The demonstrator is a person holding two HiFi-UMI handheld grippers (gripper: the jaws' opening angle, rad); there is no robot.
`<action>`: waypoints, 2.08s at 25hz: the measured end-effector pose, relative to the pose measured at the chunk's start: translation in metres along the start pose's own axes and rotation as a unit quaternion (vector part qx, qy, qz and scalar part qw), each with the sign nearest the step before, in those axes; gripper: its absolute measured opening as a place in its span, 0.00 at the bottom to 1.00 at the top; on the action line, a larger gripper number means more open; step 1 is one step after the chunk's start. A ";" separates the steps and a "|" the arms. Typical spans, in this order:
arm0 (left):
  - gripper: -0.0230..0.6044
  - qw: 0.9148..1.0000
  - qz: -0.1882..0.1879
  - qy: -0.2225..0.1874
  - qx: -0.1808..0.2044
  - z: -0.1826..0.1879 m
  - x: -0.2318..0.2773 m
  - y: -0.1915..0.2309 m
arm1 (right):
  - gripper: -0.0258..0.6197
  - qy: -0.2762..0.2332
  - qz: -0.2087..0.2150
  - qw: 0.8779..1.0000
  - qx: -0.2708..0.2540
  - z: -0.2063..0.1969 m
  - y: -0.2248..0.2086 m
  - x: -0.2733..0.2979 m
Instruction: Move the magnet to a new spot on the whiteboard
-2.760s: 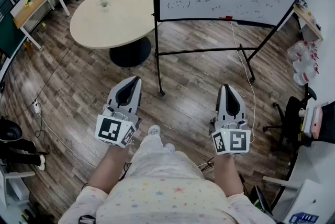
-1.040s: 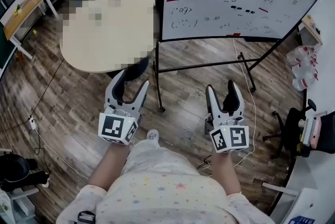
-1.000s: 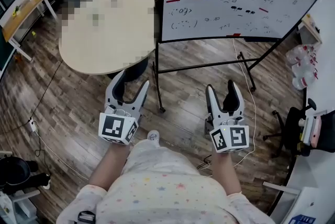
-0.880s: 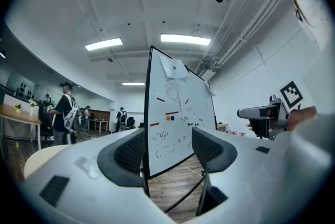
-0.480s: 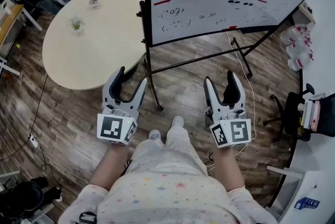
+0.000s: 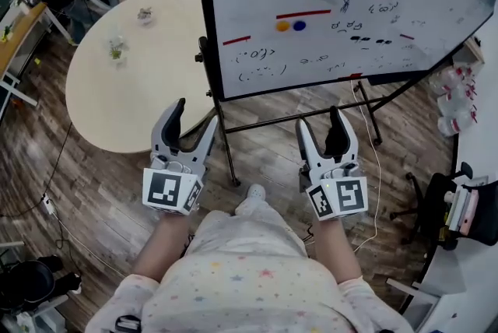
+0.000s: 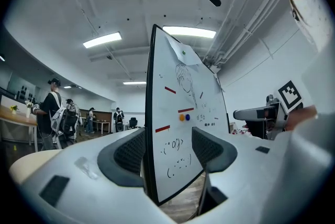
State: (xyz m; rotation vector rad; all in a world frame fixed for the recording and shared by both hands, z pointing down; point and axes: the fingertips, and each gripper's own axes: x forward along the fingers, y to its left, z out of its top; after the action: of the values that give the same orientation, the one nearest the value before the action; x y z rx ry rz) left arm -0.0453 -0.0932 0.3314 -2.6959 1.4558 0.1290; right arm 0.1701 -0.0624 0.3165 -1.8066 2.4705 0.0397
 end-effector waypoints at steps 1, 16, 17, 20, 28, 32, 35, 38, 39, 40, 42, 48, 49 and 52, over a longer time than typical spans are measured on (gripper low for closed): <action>0.44 1.000 0.005 -0.001 0.000 -0.001 0.010 0.002 | 0.48 -0.001 0.007 1.000 0.000 0.000 -0.007 0.011; 0.44 0.998 0.049 -0.021 0.017 0.006 0.095 0.038 | 0.47 -0.010 0.031 0.999 0.005 0.002 -0.057 0.108; 0.44 0.998 0.044 -0.025 0.026 0.010 0.100 0.041 | 0.47 -0.011 0.025 1.000 0.004 0.002 -0.057 0.112; 0.44 0.998 0.023 -0.032 0.042 0.018 0.112 0.050 | 0.46 -0.013 0.008 1.000 0.001 0.005 -0.056 0.123; 0.44 0.998 -0.033 -0.041 0.020 0.023 0.129 0.066 | 0.43 -0.018 -0.002 1.000 -0.007 0.009 -0.033 0.157; 0.44 0.998 -0.045 -0.049 0.016 0.029 0.134 0.073 | 0.43 -0.015 -0.008 1.000 -0.014 0.008 -0.026 0.170; 0.44 0.997 -0.049 -0.054 0.014 0.033 0.136 0.077 | 0.41 -0.014 -0.010 1.000 -0.021 0.010 -0.021 0.177; 0.44 0.997 -0.050 -0.058 0.009 0.035 0.135 0.078 | 0.39 -0.009 -0.007 0.999 -0.030 0.009 -0.017 0.182; 0.44 0.997 -0.050 -0.058 0.008 0.034 0.135 0.077 | 0.38 -0.006 -0.007 0.999 -0.032 0.008 -0.017 0.184; 0.44 0.997 -0.050 -0.057 0.007 0.034 0.135 0.077 | 0.38 -0.004 -0.007 0.999 -0.033 0.007 -0.018 0.185; 0.44 0.997 -0.049 -0.056 0.005 0.032 0.134 0.076 | 0.36 -0.001 -0.009 0.999 -0.031 0.003 -0.020 0.187; 0.44 0.997 -0.045 -0.057 0.004 0.031 0.133 0.074 | 0.33 0.003 -0.008 0.999 -0.036 -0.001 -0.019 0.192; 0.44 0.997 -0.045 -0.057 0.005 0.031 0.132 0.074 | 0.32 0.004 -0.008 0.999 -0.038 -0.002 -0.019 0.192; 0.44 0.998 -0.040 -0.057 0.005 0.031 0.129 0.075 | 0.32 0.008 -0.012 0.999 -0.041 -0.003 -0.019 0.194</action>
State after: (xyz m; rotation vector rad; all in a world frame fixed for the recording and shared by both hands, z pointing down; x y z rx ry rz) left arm -0.0392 -0.2382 0.2841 -2.6852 1.3114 0.2664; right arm 0.1297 -0.2524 0.3040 -1.8753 2.4930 0.1255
